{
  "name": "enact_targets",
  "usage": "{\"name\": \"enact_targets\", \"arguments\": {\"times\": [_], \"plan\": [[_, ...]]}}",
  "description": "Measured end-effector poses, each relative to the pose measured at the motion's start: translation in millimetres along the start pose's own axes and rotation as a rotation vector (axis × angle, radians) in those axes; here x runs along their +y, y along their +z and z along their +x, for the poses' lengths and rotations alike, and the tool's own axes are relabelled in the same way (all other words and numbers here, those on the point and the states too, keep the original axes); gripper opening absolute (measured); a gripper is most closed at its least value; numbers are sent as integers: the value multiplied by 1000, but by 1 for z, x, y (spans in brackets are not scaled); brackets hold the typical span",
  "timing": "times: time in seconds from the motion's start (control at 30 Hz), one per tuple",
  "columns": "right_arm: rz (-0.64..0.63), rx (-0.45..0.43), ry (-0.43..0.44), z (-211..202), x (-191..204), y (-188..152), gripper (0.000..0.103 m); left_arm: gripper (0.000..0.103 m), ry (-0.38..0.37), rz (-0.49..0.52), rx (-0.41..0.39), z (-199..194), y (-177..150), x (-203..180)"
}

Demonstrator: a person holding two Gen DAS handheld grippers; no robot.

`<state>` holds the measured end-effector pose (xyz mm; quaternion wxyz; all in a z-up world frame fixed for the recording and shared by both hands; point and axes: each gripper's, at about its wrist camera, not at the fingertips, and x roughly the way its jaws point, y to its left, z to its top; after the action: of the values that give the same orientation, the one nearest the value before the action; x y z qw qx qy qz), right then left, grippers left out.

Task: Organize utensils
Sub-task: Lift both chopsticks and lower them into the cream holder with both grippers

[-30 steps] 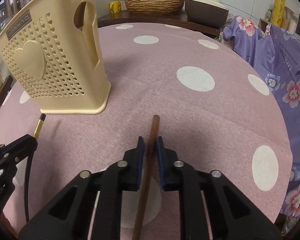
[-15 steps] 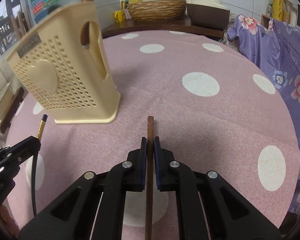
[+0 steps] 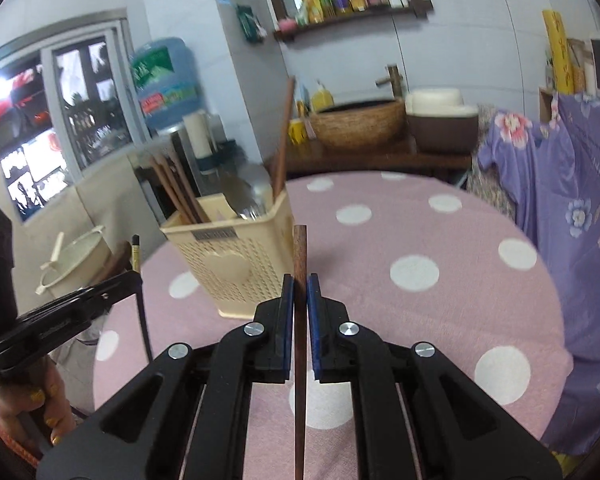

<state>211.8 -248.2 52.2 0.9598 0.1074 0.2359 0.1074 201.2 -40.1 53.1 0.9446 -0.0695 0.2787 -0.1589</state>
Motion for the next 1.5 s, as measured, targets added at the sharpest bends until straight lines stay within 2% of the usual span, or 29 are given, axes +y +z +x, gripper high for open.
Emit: {"name": "enact_targets", "arguments": {"times": [0.13, 0.27, 0.63, 0.97, 1.1, 1.27, 1.37, 1.5], "plan": [[-24, -65, 20, -27, 6, 14, 8, 8, -9, 8, -47, -17, 10, -3], [-32, -84, 17, -32, 10, 22, 8, 8, -7, 18, -71, -19, 17, -7], [-87, -59, -5, -25, 21, 33, 8, 8, -5, 33, -83, -19, 24, -9], [-101, -46, 55, -35, 26, 55, 8, 8, -33, 30, -79, -30, 37, -4], [-134, -70, 78, -47, 41, 86, 8, 8, -58, 29, -95, -42, 60, -2], [-175, -149, 82, -66, 66, 139, 7, 8, -90, 20, -136, -58, 114, -3], [-204, -205, 53, -71, 83, 171, 8, 8, -62, 28, -188, -66, 147, -8], [-195, -232, 25, -60, 93, 193, 8, 8, -33, 20, -232, -61, 176, -13]]}}
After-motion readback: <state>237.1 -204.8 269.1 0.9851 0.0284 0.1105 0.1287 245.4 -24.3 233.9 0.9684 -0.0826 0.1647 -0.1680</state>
